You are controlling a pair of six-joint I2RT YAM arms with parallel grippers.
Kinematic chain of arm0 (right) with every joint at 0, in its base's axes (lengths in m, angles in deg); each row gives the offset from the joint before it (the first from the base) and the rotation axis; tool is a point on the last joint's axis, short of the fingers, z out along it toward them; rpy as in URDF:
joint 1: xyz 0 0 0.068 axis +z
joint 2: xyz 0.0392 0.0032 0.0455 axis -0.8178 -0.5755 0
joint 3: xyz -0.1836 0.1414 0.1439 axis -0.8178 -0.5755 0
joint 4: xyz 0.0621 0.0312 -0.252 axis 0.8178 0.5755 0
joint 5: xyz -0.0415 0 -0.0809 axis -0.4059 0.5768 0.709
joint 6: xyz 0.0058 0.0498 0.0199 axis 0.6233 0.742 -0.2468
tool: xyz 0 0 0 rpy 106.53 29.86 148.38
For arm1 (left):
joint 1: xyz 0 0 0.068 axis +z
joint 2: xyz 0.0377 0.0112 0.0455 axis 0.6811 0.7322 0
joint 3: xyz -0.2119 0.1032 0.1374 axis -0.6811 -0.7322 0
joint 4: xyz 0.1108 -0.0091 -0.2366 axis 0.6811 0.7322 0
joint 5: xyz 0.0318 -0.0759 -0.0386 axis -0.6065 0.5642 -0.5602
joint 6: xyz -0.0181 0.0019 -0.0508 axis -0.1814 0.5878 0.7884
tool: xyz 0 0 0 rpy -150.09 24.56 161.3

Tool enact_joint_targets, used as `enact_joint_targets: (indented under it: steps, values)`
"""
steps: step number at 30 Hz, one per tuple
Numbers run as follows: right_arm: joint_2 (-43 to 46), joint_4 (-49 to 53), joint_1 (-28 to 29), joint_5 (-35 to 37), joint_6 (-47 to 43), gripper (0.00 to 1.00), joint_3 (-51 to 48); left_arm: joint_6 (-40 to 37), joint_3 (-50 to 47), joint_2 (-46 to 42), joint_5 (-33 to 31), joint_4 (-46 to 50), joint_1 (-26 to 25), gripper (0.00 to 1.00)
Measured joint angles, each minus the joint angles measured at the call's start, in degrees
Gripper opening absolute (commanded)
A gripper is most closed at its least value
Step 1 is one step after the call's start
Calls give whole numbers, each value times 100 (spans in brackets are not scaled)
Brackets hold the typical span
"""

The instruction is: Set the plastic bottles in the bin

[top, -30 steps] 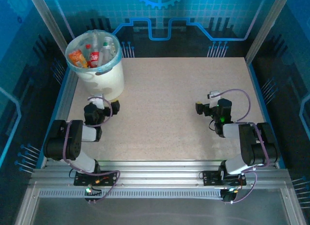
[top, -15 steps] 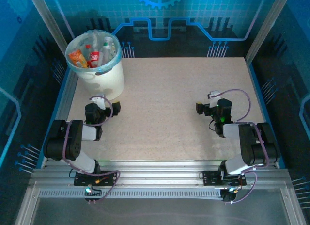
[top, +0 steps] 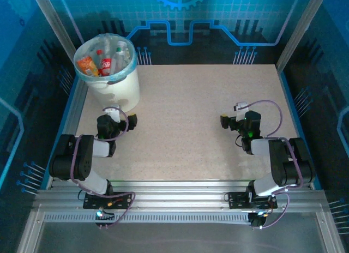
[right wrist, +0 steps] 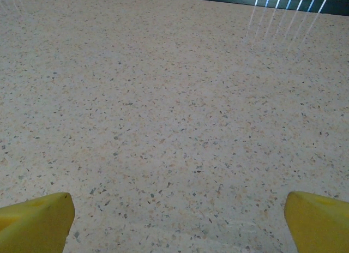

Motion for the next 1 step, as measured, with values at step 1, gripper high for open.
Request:
enact_joint_targets:
  steps: [1]
  values:
    - [-2,0,4,2,-2,100,0,0,0,0,-37,4,-15,99]
